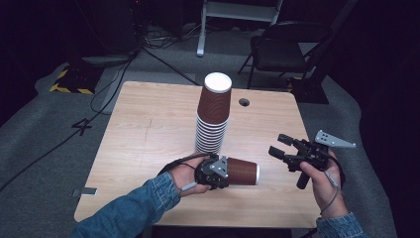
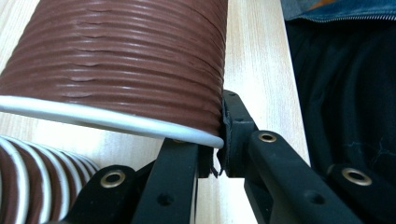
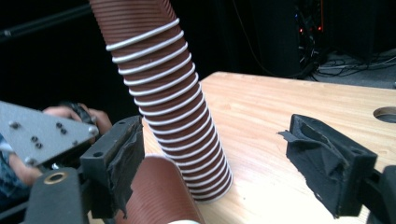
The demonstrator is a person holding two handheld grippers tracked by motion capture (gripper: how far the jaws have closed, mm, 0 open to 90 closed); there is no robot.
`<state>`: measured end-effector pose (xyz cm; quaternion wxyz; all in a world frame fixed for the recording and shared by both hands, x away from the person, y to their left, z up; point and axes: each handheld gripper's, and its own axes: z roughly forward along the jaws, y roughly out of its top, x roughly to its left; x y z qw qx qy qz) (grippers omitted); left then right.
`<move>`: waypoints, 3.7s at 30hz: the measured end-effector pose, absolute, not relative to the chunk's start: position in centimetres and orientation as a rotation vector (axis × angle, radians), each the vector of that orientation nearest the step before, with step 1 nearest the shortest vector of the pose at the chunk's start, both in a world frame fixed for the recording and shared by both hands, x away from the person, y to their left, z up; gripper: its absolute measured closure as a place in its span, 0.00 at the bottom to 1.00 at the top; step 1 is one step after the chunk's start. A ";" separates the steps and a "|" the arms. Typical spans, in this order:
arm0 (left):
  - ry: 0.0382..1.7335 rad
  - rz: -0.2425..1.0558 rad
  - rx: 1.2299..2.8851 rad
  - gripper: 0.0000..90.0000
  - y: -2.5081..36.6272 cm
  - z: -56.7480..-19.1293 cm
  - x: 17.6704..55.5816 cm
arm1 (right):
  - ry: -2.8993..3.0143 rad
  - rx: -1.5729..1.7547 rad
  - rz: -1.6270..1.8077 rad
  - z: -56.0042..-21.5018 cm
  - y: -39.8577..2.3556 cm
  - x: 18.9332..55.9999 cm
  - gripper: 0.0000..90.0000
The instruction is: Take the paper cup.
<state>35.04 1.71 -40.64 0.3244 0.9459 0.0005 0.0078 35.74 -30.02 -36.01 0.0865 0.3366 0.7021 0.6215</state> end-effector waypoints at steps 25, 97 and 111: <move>-0.113 0.051 2.653 0.94 0.6 -39.6 35.2 | 2.484 0.901 1.475 -34.5 -26.5 36.5 0.25; -0.319 0.064 2.760 0.93 -0.8 -39.9 34.5 | 3.170 0.597 0.687 -36.5 -15.2 38.4 0.19; -0.398 0.057 2.840 0.93 -1.4 -38.8 34.7 | 3.157 0.593 0.717 -37.3 -15.4 38.3 0.19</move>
